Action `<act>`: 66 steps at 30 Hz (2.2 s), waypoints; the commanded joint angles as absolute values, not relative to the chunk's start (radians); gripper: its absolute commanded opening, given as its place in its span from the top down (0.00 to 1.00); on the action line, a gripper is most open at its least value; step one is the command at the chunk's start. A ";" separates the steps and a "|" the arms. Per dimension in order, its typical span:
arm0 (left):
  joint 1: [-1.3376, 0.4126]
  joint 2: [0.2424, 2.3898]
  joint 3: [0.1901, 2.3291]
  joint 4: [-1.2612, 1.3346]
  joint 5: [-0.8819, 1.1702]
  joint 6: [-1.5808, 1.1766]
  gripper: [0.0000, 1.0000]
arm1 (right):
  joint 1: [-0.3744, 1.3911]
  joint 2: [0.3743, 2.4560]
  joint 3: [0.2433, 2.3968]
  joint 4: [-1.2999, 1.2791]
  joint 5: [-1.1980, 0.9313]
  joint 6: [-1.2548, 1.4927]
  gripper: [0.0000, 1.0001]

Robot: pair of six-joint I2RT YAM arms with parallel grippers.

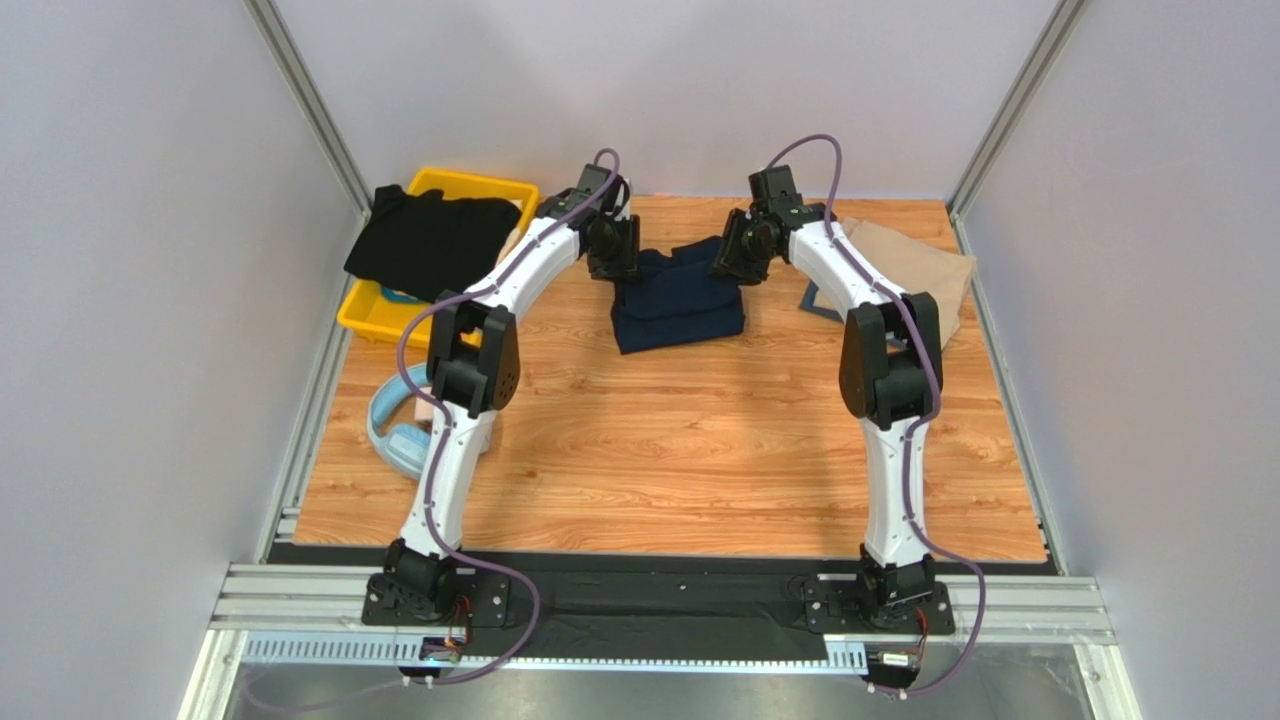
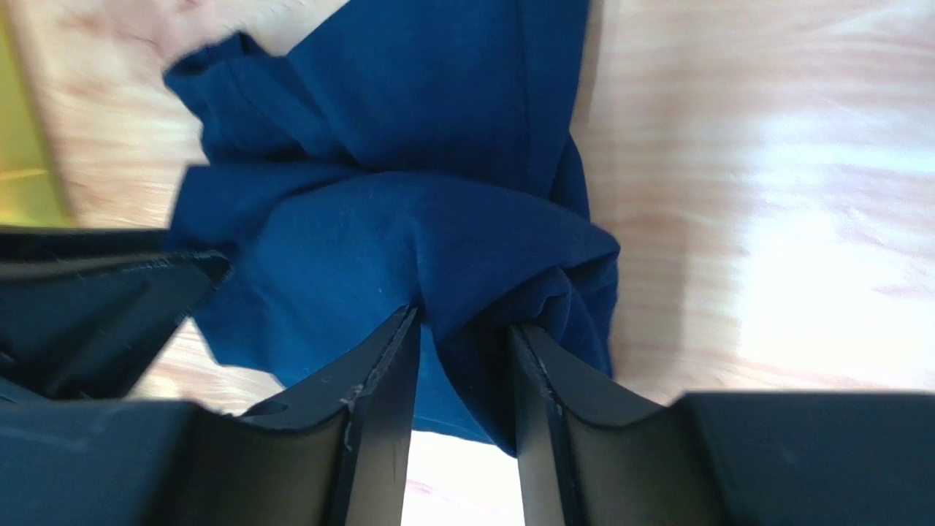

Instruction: Fold and stack the t-shirts

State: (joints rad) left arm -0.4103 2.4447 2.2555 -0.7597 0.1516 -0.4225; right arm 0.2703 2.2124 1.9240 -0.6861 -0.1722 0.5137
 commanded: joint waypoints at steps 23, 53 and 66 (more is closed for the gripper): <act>-0.488 2.014 1.736 -0.554 0.224 -0.357 0.49 | 0.152 2.436 2.169 -0.477 -0.669 0.836 0.58; -0.563 2.387 2.022 -0.683 0.202 -0.337 0.51 | 0.138 2.163 1.867 -0.666 -0.382 0.525 0.52; -0.627 2.295 1.747 -0.676 0.227 -0.337 0.53 | 0.152 1.857 1.525 -0.653 -0.327 0.491 0.53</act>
State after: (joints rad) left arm -0.5728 2.3116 1.8633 -0.5682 0.2264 -0.3538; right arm 0.1364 1.9846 1.5986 -0.6689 -0.3531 0.5209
